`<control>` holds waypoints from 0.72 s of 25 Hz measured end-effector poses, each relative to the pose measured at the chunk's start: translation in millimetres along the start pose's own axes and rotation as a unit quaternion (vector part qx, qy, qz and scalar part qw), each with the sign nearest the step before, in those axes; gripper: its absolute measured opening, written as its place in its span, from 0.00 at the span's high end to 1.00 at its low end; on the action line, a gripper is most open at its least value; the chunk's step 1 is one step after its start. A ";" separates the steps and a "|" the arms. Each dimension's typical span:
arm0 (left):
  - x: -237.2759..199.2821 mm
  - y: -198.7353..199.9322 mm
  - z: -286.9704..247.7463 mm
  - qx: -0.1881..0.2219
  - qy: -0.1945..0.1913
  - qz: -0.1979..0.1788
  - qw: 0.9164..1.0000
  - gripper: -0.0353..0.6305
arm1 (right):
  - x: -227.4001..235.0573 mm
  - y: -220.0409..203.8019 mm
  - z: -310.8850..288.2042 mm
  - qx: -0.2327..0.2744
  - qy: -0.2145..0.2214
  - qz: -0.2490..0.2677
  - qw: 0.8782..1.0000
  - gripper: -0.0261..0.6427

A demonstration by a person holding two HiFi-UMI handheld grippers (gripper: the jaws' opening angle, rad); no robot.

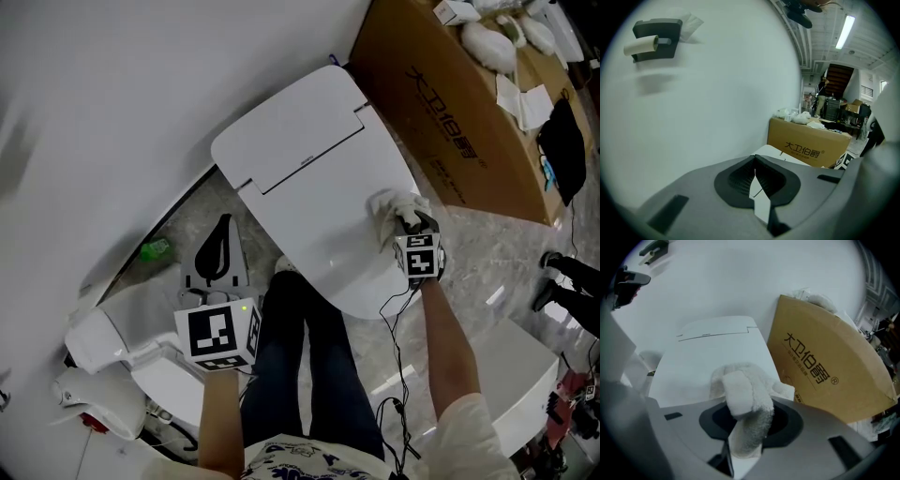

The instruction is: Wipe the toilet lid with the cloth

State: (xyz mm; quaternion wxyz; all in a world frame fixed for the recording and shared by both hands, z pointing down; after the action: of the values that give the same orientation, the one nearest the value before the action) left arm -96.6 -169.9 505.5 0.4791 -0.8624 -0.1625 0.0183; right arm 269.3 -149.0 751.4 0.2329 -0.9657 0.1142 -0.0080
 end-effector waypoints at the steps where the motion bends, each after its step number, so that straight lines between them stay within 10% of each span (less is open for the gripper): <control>1: 1.6 0.4 -0.8 0.000 -0.002 -0.001 1.000 0.94 | 4.9 -2.0 0.6 -0.001 -0.006 -0.003 1.000 0.78; 18: 15.5 6.3 -3.1 0.006 -0.022 -0.013 1.000 0.94 | 31.3 -46.2 18.0 -0.012 -0.058 -0.099 0.993 0.78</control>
State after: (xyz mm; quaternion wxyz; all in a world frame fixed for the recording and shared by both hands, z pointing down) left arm -79.7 -170.9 503.9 0.4807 -0.8568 -0.1840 0.0323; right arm 311.1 -107.9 755.1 0.2255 -0.9739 0.0045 0.0265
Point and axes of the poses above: the fingertips, and each gripper's own axes: z backward along the fingers, x to its right, y out of its top, the point moved 3 cm from there along z, backward along the fingers, and after that the axes turned 8 degrees about -z, right-handed, at the moved point
